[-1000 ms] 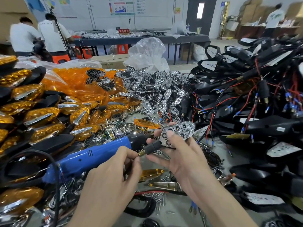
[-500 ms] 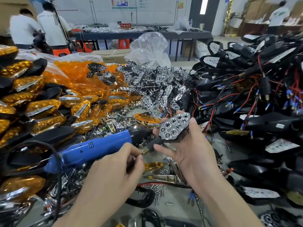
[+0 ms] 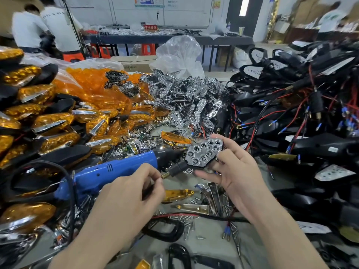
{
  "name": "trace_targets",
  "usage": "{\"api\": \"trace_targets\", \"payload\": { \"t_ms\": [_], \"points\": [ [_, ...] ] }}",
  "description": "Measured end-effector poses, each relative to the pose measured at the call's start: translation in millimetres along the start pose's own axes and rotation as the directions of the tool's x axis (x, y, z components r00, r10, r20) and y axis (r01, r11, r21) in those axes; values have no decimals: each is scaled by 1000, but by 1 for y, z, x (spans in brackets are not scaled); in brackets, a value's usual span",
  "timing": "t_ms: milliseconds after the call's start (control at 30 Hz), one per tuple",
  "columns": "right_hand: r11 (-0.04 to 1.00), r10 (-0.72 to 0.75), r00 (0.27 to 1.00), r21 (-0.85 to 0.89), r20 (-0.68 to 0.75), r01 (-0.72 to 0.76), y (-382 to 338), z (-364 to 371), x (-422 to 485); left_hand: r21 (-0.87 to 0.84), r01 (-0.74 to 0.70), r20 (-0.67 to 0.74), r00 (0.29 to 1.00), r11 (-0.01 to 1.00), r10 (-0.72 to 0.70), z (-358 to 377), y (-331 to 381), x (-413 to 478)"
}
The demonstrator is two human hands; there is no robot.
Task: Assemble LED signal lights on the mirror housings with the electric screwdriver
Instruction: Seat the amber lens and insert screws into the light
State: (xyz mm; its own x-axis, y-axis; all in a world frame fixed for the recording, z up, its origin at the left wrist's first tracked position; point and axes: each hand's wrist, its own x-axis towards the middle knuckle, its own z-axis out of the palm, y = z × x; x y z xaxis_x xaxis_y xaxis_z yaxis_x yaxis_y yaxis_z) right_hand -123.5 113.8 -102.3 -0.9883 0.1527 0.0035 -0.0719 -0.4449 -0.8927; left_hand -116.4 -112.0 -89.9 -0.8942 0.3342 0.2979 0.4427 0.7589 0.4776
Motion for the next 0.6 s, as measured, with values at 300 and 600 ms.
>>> {"api": "trace_targets", "payload": {
  "t_ms": [300, 600],
  "points": [
    [1000, -25, 999, -10, -36, 24, 5, 1, 1, 28, -18, -30, 999, 999, 19, -2, -1, 0],
    [998, -61, 997, -23, -46, 60, 2, 7, -5, 55, -10, -30, 999, 998, 12, 1, -3, 1]
  ]
}}
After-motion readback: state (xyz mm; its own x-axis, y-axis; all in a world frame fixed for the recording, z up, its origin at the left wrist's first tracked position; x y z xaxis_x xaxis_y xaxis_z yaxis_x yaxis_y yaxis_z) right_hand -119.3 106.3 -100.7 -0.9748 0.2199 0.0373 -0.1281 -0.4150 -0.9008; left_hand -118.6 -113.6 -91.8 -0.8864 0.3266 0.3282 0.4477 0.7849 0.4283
